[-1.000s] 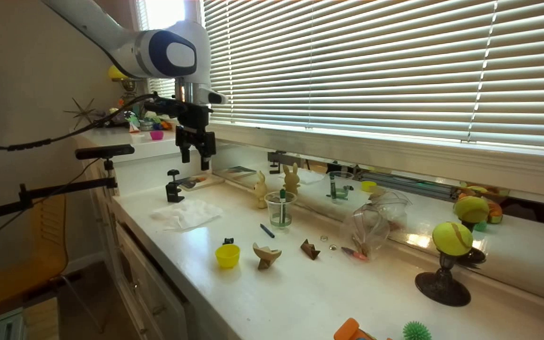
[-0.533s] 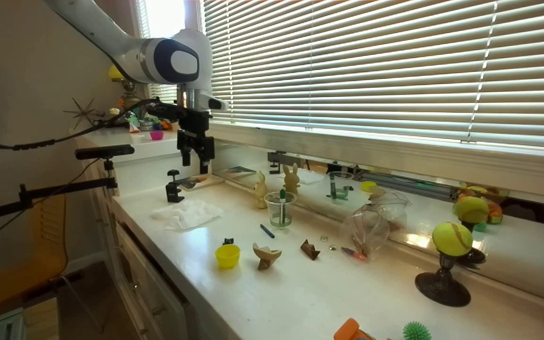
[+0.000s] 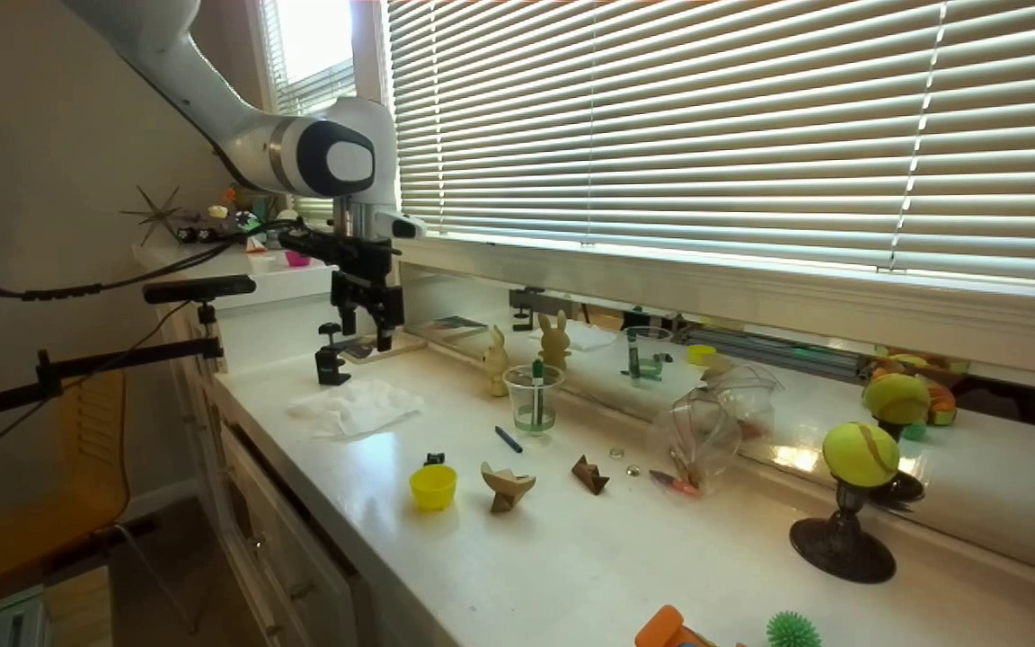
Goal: Use the paper towel to wipe the surface
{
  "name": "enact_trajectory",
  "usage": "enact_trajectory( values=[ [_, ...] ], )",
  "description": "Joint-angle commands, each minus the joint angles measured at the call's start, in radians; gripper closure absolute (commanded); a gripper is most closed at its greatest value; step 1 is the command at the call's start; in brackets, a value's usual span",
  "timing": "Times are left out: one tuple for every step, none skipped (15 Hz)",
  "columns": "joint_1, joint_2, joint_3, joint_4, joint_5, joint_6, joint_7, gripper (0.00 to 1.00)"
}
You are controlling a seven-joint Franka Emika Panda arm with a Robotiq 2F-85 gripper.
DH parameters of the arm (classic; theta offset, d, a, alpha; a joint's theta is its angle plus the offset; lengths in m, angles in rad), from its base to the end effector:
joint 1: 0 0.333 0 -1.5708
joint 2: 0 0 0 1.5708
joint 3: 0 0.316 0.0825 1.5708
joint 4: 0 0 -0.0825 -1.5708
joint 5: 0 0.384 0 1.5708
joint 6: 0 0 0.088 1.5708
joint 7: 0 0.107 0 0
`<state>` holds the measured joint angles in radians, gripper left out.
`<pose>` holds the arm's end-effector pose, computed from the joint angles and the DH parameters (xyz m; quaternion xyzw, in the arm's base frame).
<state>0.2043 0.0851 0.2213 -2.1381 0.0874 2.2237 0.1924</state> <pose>0.5024 0.2296 0.3676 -0.9950 -0.0895 0.0124 0.0423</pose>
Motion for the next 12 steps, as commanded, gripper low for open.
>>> enact_trajectory(
  values=[
    [0.026,0.085,0.012,0.045,0.029,0.064,0.021,0.0],
    [0.032,0.104,0.015,0.052,0.03,0.076,0.02,0.0],
    [0.04,0.121,0.017,0.06,0.017,0.085,0.034,0.0],
    [0.048,0.137,0.016,0.071,0.01,0.082,0.053,0.0],
    [0.057,0.151,0.014,0.082,0.004,0.076,0.078,0.0],
    [0.066,0.164,0.012,0.091,0.0,0.074,0.104,0.0],
    [0.077,0.178,0.01,0.103,-0.006,0.066,0.139,0.0],
    [0.093,0.19,0.001,0.112,-0.035,0.059,0.191,0.0],
    [0.104,0.202,-0.005,0.124,-0.052,0.048,0.228,0.0],
    [0.106,0.211,-0.006,0.139,-0.05,0.011,0.227,0.0],
    [0.09,0.178,0.002,0.086,-0.015,0.064,0.169,0.0],
    [0.096,0.187,0.0,0.095,-0.015,0.051,0.181,0.0]
  ],
)
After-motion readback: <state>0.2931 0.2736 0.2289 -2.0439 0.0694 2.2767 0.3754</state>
